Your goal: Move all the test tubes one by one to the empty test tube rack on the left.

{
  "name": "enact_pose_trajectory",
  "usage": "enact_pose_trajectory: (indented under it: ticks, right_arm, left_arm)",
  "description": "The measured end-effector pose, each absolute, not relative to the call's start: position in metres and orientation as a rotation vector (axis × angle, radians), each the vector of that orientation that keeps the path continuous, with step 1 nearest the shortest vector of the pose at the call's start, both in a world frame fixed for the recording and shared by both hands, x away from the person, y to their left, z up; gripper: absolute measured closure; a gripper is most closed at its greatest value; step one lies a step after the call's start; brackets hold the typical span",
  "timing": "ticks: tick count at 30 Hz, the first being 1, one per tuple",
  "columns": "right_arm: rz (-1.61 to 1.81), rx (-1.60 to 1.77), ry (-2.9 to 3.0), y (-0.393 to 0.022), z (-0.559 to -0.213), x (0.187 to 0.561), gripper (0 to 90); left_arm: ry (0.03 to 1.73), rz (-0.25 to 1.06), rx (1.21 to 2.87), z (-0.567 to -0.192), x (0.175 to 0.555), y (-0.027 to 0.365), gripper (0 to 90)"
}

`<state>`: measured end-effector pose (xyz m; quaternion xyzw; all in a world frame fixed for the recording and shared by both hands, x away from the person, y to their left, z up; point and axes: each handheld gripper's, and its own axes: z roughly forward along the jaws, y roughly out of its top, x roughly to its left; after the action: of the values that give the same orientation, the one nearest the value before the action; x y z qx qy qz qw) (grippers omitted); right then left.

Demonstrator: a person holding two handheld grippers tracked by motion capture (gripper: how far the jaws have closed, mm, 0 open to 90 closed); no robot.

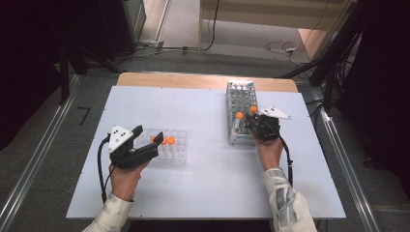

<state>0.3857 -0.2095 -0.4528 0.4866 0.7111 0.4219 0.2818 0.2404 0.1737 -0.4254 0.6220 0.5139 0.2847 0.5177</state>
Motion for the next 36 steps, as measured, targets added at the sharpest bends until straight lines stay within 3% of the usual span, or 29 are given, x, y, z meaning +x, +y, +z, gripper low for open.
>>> enact_pose_trajectory:
  ticks: [18,36]
  right_arm:
    - [1.231,1.185,1.857,-0.218,-0.402,0.356,72.4]
    - [1.34,1.105,1.997,-0.211,-0.407,0.306,72.5]
  left_arm:
    - [1.227,0.684,1.481,-0.423,0.239,0.175,23.7]
    - [1.2,0.689,1.474,-0.417,0.234,0.171,23.7]
